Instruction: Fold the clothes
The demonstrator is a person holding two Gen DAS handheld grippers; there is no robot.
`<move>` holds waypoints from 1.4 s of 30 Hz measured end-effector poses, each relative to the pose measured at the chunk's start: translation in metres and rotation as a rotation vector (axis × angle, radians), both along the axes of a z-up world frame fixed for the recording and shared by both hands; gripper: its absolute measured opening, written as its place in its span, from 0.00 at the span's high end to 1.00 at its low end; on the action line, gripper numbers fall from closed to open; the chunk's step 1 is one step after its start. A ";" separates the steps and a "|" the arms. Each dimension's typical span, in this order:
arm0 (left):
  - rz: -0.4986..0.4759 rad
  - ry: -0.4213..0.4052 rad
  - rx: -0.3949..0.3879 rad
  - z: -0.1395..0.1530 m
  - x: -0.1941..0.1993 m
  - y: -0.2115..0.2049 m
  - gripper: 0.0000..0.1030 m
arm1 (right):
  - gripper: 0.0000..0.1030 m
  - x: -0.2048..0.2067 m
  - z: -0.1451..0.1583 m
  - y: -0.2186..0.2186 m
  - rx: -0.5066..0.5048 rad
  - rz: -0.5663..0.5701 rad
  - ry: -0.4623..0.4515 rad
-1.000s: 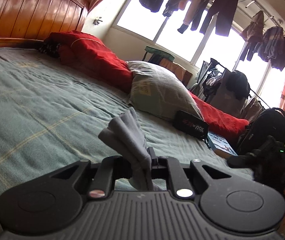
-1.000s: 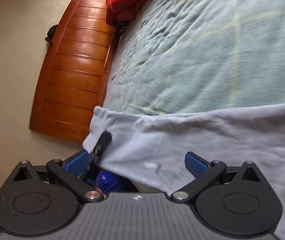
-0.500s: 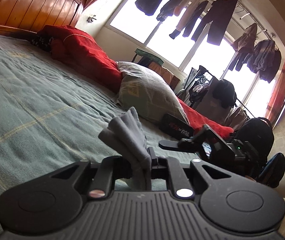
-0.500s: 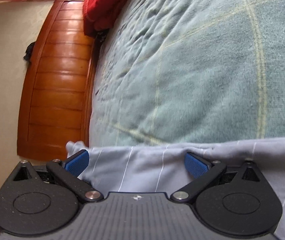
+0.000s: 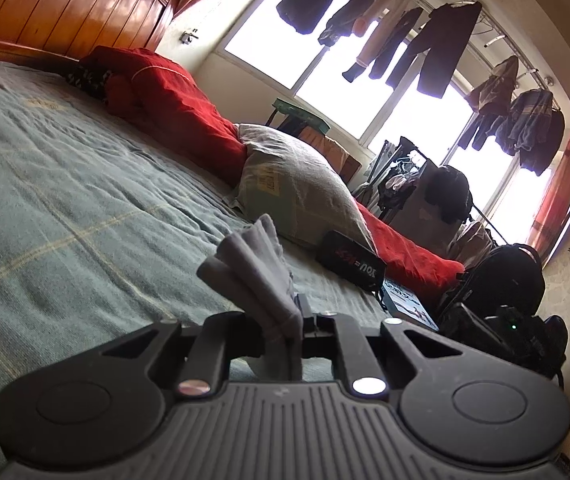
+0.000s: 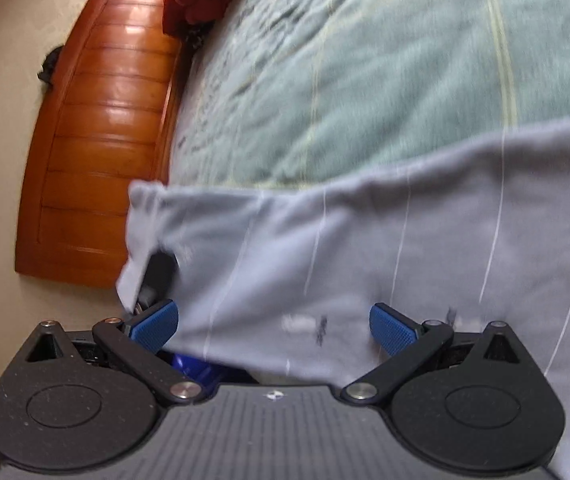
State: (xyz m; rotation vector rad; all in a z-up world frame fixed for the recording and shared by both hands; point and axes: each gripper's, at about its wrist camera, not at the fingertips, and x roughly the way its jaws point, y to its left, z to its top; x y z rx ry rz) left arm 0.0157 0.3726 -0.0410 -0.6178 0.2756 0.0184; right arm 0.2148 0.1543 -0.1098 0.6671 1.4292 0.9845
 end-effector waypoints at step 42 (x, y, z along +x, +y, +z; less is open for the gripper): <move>-0.334 0.137 0.570 -0.014 0.035 -0.232 0.88 | 0.00 0.035 0.032 -0.280 0.035 -0.265 -0.146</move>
